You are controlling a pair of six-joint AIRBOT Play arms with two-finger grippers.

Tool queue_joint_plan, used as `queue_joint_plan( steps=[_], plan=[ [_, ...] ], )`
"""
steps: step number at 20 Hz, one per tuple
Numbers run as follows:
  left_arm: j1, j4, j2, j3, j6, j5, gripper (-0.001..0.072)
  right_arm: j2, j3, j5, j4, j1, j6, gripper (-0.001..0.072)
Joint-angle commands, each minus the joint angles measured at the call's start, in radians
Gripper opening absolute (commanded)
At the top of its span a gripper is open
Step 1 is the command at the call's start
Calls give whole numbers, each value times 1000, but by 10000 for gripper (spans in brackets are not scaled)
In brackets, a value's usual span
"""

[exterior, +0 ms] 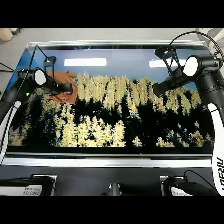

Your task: Fold the shirts.

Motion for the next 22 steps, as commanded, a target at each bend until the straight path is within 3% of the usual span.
queue_joint_plan(
  steps=[1, 4, 9, 11, 13, 14, 15, 16, 17, 18, 22],
  plan=[
    [123, -2, -153, 149, -219, 51, 666, 0, 1, -28, 40, 0, -1, 574],
    [247, -53, -302, 297, -312, -128, 667, 0, 1, 44, 119, 0, -31, 572],
    [270, -172, -391, 304, -260, 124, 659, 0, 1, 23, 217, 0, -75, 574],
    [253, -215, -421, 304, -191, 193, 507, 0, 1, 11, 237, 0, -75, 576],
    [239, -219, -449, 304, -185, 195, 470, 0, 1, 8, 246, 0, -77, 644],
    [237, -224, -458, 304, -185, 179, 459, 2, 1, 18, 250, 0, -84, 646],
    [238, -224, -462, 304, -184, 151, 351, 6, 1, 32, 262, 0, -96, 646],
    [241, -226, -460, 304, -184, 121, 149, 9, 1, 42, 263, 0, -105, 645],
    [243, -231, -448, 305, -178, 87, 27, 15, 2, 47, 262, 0, -119, 645],
    [242, -238, -426, 306, -137, 77, 26, 22, 2, 47, 262, 0, -139, 645],
    [189, -334, -179, 306, 161, 159, 26, 89, 38, 19, 185, 0, -225, 644]
  ],
)
